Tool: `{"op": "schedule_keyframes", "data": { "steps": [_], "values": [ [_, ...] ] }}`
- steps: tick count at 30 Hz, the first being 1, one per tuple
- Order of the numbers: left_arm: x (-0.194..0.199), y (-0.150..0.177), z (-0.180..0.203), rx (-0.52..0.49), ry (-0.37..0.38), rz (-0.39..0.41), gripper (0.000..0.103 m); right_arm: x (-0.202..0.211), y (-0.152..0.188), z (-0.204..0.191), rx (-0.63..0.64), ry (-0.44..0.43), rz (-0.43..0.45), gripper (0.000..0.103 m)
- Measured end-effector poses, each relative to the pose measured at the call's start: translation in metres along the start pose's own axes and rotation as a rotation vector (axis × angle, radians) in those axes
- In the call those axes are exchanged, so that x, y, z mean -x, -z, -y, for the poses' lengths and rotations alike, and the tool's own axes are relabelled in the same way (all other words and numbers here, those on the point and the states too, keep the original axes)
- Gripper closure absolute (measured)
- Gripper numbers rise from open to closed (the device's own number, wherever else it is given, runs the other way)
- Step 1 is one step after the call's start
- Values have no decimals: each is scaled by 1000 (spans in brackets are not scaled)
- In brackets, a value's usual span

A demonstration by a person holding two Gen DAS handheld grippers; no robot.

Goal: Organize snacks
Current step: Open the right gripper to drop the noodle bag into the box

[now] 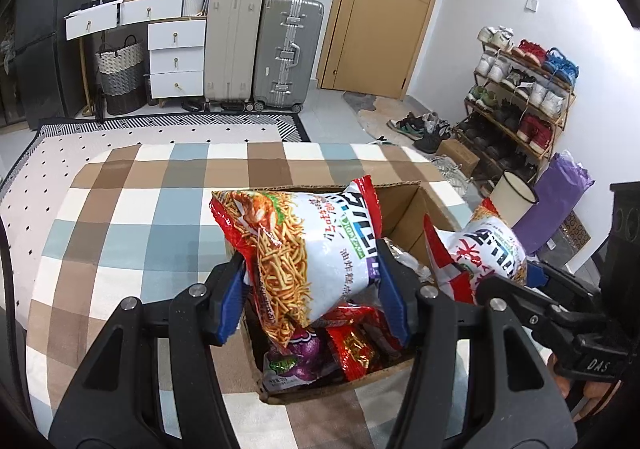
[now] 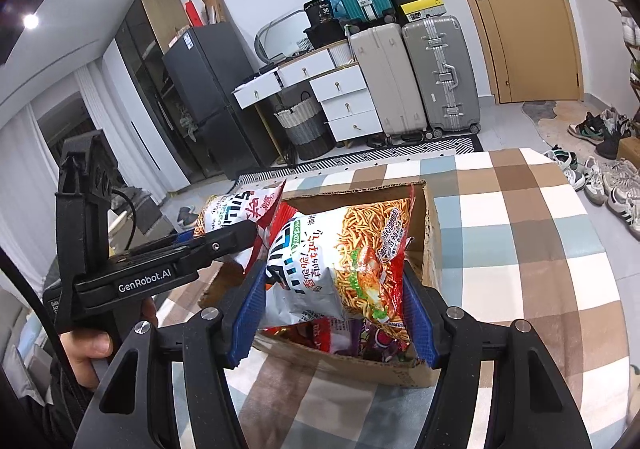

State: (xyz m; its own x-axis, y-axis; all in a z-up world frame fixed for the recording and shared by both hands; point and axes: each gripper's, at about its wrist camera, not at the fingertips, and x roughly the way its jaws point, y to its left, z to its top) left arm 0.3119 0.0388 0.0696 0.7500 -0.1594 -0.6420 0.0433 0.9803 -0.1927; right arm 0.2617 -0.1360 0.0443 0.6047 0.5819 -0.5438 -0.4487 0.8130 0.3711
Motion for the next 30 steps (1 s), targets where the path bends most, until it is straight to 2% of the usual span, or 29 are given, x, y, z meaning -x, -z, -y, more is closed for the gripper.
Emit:
{"op": "schedule_keyframes", "data": {
  "steps": [14, 22, 27, 29, 30],
  "values": [
    [-26, 14, 1, -30, -14, -33, 48, -36, 5, -1, 79, 80, -43, 39],
    [-31, 14, 1, -29, -13, -32, 48, -49, 8, -5, 163, 149, -36, 38],
    [-28, 13, 5, -28, -28, -25, 47, -44, 7, -5, 179, 159, -23, 29],
    [-24, 13, 7, -35, -41, -18, 43, -34, 8, -10, 193, 159, 3, 15],
    [-20, 14, 8, -37, -42, -13, 38, -30, 8, -10, 196, 162, 18, 13]
  ]
}}
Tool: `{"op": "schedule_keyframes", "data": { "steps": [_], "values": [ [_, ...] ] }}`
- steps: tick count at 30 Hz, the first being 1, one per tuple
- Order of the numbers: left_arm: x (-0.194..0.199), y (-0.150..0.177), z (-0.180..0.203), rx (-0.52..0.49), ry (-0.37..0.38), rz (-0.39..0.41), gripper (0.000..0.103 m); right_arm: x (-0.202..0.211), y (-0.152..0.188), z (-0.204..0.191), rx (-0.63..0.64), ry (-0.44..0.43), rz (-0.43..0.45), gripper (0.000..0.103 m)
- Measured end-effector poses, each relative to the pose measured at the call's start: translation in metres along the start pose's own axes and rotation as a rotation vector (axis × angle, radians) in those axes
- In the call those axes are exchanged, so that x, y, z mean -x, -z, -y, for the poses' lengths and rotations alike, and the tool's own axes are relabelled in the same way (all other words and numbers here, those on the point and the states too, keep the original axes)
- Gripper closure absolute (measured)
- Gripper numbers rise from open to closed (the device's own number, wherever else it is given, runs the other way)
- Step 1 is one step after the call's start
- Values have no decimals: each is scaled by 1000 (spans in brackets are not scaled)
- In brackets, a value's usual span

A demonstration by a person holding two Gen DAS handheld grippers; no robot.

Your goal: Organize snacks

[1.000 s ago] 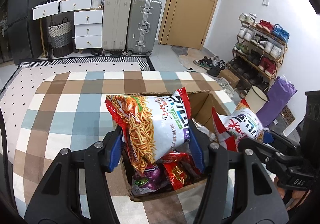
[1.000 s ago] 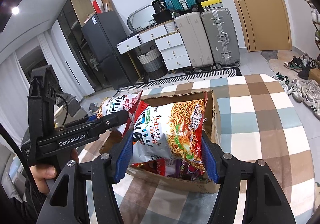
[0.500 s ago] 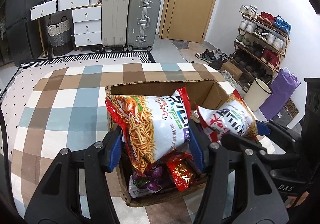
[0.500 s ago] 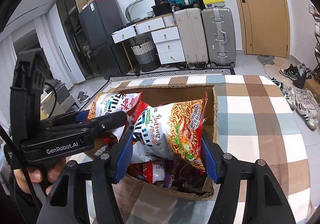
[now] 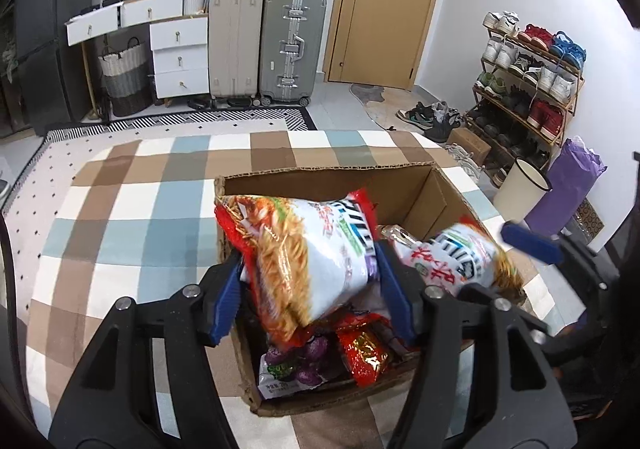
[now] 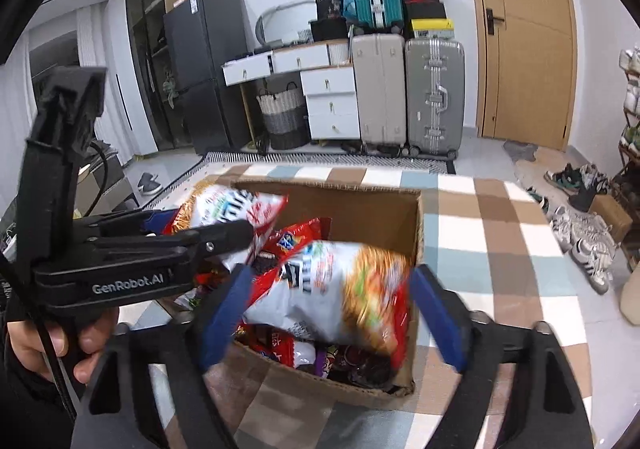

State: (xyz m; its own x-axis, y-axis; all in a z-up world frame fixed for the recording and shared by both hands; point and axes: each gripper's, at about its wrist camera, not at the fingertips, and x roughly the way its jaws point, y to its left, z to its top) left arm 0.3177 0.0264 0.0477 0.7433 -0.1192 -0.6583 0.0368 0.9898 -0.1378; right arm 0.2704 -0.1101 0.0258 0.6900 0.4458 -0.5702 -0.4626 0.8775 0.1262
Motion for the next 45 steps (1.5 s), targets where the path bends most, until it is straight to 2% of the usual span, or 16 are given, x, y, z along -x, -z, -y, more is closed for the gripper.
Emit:
{"op": "schedule_keyframes", "data": {
  "steps": [1, 3, 5, 8, 10, 18, 21, 26, 34, 45],
  "values": [
    [3, 0, 1, -1, 5, 7, 31, 6, 0, 1, 2, 7, 21, 10],
    [13, 1, 2, -6, 14, 37, 21, 14, 0, 4, 0, 7, 36, 5],
    [23, 1, 3, -13, 20, 56, 17, 20, 2, 7, -4, 5, 35, 1],
    [39, 3, 4, -26, 25, 83, 11, 28, 6, 11, -14, 2, 36, 1],
    [52, 6, 5, -38, 10, 117, 1, 34, 10, 13, -20, -4, 37, 1],
    [94, 28, -3, -9, 11, 192, 1, 53, 27, 12, -34, -40, 80, 0],
    [110, 44, -8, -1, -14, 242, 1, 61, 34, 10, -29, -57, 109, 0],
    [124, 72, -8, -32, -47, 268, 1, 74, 51, 4, -11, -69, 153, 0],
    [119, 118, -7, -47, -64, 301, 1, 84, 76, -2, 8, -88, 212, 0],
    [104, 142, -11, -23, -68, 344, 1, 82, 91, -3, 40, -66, 255, 0]
  ]
}}
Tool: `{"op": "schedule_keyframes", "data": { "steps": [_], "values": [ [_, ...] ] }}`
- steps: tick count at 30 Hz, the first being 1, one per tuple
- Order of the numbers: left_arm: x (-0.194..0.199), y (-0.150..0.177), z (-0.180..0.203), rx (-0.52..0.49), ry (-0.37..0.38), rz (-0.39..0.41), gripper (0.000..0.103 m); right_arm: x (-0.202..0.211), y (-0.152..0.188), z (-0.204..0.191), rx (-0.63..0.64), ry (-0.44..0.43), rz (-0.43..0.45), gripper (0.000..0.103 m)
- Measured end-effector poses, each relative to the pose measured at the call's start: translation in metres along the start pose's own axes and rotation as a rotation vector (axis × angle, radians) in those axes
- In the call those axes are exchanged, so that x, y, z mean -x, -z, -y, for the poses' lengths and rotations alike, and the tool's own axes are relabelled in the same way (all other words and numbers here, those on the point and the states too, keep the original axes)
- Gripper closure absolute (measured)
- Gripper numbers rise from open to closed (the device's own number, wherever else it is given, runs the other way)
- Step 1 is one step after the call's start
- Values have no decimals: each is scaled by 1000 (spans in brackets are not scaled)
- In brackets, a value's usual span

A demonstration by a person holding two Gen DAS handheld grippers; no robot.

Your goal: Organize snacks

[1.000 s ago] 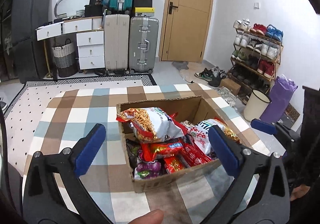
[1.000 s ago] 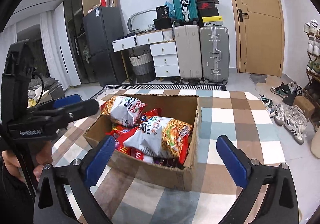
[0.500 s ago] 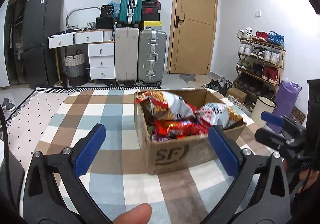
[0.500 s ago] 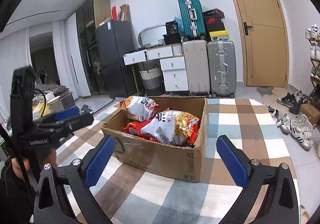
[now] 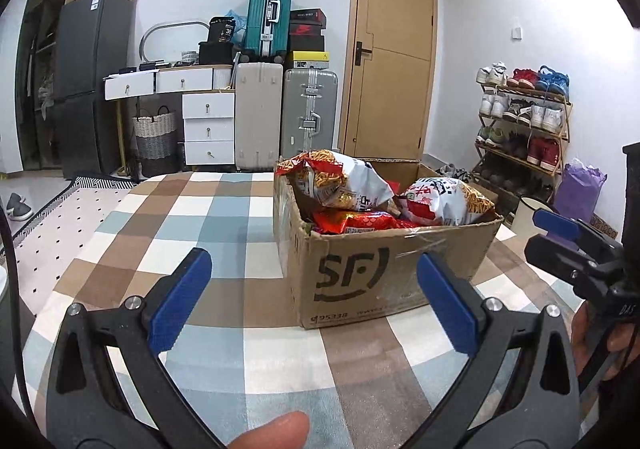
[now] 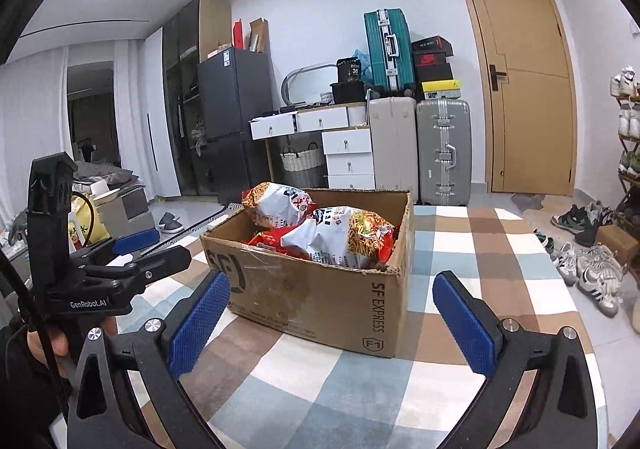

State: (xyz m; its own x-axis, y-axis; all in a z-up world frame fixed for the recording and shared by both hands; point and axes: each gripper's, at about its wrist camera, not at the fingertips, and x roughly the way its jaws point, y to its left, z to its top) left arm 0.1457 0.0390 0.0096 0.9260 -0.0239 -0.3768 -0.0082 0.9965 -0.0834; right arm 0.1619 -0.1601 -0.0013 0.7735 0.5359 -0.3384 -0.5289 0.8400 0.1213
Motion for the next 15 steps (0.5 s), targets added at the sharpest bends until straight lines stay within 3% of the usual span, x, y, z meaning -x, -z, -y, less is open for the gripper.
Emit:
{"op": "schedule_keyframes", "data": {
  "steps": [15],
  "values": [
    [-7, 2, -5, 14, -3, 5, 1, 3, 4, -6, 37, 19, 30, 0]
  ]
}}
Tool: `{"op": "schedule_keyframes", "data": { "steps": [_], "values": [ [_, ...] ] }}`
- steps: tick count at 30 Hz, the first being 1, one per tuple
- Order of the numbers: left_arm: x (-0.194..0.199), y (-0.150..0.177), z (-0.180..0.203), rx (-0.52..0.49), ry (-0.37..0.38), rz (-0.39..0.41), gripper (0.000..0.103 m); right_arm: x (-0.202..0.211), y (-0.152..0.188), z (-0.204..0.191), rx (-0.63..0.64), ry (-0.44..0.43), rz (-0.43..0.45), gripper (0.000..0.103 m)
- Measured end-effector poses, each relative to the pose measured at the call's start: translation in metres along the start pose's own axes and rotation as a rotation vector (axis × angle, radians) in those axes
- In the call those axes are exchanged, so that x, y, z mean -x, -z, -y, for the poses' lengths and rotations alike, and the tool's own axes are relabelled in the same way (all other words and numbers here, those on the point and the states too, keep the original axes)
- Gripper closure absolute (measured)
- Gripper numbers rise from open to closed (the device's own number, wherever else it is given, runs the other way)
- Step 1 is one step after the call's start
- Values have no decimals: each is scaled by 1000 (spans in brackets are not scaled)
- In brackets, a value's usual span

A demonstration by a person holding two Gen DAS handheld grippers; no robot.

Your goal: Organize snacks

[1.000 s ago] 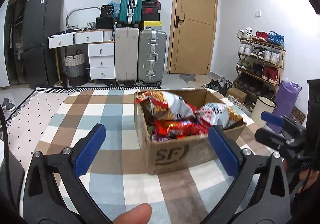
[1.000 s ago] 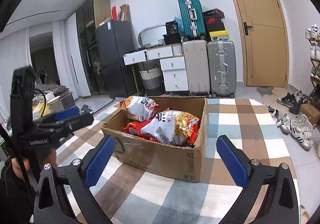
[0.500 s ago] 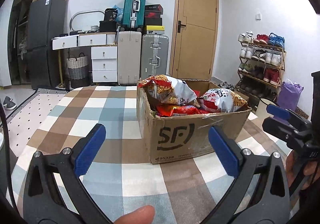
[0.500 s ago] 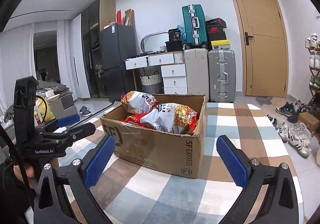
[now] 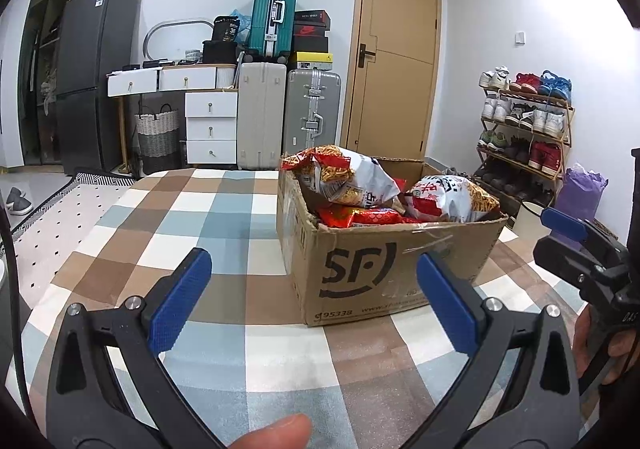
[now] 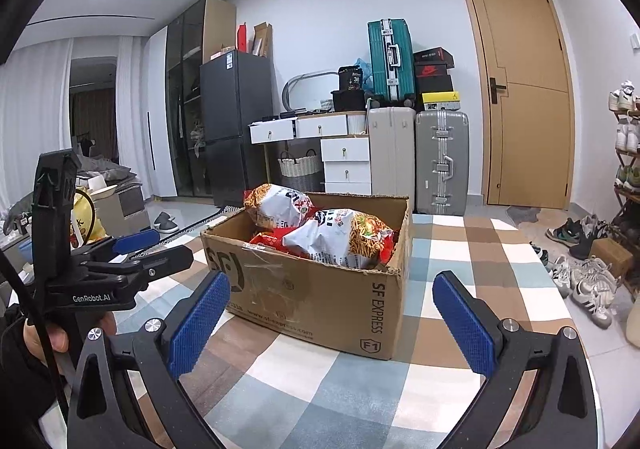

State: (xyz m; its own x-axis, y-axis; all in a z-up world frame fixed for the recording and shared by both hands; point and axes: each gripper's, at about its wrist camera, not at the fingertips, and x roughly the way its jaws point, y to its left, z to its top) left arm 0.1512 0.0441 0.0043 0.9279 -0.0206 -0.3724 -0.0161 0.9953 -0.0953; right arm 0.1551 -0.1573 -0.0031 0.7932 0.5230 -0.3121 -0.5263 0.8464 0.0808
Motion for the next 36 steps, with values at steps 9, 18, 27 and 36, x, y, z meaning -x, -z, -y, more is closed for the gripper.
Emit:
{"op": "schedule_keyframes", "data": {
  "steps": [9, 18, 27, 36],
  "values": [
    [2, 2, 1, -9, -3, 5, 1, 2, 1, -2, 9, 14, 0, 0],
    [4, 1, 5, -22, 1, 12, 1, 1, -1, -1, 5, 17, -6, 0],
    [3, 1, 4, -20, -1, 9, 1, 2, 0, -1, 8, 20, -8, 0],
    [3, 1, 3, -19, -1, 9, 1, 2, 0, -1, 9, 20, -7, 0]
  ]
}}
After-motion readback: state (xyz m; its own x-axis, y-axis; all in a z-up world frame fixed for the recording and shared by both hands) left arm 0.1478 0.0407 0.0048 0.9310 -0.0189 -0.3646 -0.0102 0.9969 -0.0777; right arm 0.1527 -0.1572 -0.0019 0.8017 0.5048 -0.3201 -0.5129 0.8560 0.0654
